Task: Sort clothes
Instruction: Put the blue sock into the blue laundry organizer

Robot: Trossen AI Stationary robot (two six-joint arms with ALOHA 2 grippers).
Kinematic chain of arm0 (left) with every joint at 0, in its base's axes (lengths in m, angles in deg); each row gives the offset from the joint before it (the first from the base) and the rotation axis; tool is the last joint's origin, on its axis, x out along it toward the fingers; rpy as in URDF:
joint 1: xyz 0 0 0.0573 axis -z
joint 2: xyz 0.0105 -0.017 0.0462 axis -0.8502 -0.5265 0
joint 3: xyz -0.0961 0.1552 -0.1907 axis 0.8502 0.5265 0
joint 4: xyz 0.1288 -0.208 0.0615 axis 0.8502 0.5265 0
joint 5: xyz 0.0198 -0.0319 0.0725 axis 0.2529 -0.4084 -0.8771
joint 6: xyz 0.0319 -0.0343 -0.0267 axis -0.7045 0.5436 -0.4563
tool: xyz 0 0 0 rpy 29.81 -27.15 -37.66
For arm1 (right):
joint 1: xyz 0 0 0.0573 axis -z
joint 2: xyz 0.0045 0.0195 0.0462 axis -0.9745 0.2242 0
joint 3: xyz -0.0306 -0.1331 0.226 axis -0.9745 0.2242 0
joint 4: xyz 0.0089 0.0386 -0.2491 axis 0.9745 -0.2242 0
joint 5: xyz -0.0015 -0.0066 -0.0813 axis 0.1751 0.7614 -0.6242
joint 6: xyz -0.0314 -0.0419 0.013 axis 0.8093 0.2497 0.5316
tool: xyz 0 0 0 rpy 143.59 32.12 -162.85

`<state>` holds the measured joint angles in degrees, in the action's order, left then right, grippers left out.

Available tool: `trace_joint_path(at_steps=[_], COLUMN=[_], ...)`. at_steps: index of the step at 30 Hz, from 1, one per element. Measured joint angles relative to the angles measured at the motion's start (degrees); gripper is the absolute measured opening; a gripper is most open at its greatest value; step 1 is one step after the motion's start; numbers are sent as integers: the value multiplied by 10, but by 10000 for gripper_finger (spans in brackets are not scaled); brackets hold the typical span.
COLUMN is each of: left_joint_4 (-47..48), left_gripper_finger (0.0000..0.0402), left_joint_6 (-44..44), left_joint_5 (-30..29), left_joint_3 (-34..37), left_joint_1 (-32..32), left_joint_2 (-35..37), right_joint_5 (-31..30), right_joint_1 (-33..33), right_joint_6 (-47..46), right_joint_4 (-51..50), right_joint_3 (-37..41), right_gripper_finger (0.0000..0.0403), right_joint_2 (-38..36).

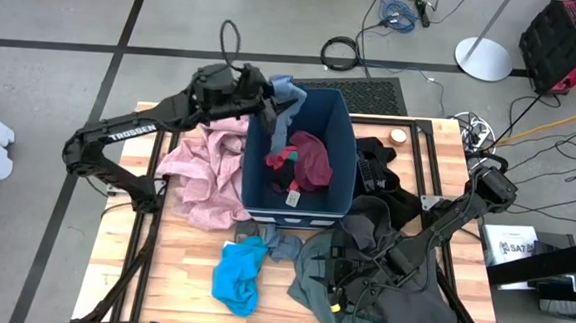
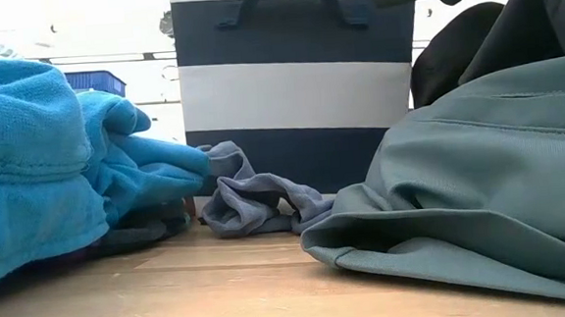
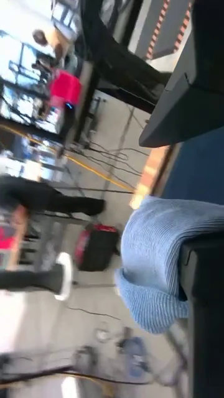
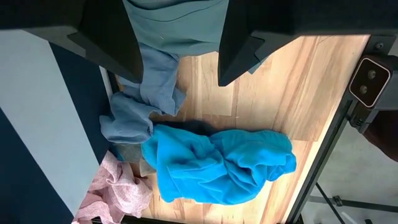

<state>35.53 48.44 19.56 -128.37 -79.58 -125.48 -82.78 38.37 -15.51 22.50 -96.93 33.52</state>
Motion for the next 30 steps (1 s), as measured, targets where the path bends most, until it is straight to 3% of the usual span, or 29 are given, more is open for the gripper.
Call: trace_joint_path(at_steps=[4,10,14,22,30], left_joint_4=[51,148,234,345,465], left_gripper_finger=[202,202,203,203,203], left_joint_6=[-66,-124,-140,-231,-359], left_joint_5=[-6,-135,-128,-25,-118], left_joint_3=[-51,-106,-121,-121,-121], left_joint_1=[28,61,59,58,82], left_joint_2=[2,1,-3,-22,-55], right_joint_5=[0,0,0,0,0], right_joint_1=[0,0,0,0,0], right_joint_6=[0,0,0,0,0], right_joint_4=[0,0,0,0,0], right_joint_3=[0,0,0,0,0], right_gripper_finger=[196,196,196,196,196], right_joint_2=[0,0,0,0,0])
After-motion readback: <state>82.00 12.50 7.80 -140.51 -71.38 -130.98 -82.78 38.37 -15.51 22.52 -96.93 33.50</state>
